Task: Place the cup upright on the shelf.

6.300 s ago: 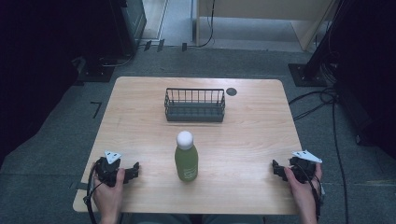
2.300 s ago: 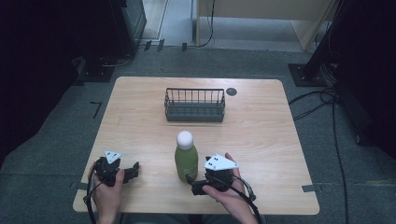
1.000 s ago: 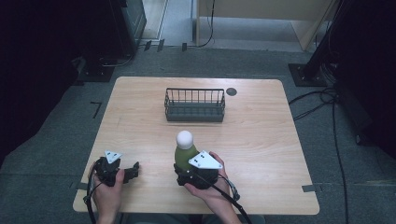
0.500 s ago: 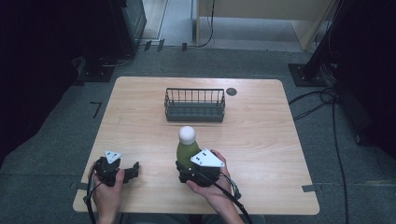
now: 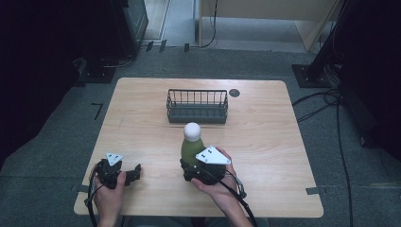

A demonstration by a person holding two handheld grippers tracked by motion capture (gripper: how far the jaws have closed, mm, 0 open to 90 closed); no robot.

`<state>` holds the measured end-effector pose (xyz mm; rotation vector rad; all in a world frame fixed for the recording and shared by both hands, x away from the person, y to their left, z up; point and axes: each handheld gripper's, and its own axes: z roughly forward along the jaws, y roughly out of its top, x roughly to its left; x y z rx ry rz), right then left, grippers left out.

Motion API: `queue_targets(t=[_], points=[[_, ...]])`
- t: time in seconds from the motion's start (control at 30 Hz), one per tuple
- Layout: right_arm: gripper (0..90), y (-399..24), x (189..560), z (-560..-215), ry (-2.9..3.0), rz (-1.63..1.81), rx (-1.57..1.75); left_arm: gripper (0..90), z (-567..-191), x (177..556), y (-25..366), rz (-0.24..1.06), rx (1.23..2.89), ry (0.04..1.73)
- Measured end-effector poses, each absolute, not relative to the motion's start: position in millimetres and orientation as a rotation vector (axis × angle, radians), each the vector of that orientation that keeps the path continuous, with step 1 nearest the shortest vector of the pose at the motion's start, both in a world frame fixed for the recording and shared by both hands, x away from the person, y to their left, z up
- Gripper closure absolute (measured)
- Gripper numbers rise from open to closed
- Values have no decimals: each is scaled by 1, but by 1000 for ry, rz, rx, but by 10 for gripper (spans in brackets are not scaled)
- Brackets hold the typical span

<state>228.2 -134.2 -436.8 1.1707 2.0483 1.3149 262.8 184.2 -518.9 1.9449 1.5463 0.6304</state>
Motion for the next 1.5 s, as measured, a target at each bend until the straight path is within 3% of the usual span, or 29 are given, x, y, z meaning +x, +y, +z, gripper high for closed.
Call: queue_targets(t=[1.5], points=[[208, -165, 292, -382, 1924, 1224, 1157, 0, -519, 263, 184, 629, 1946, 1546]])
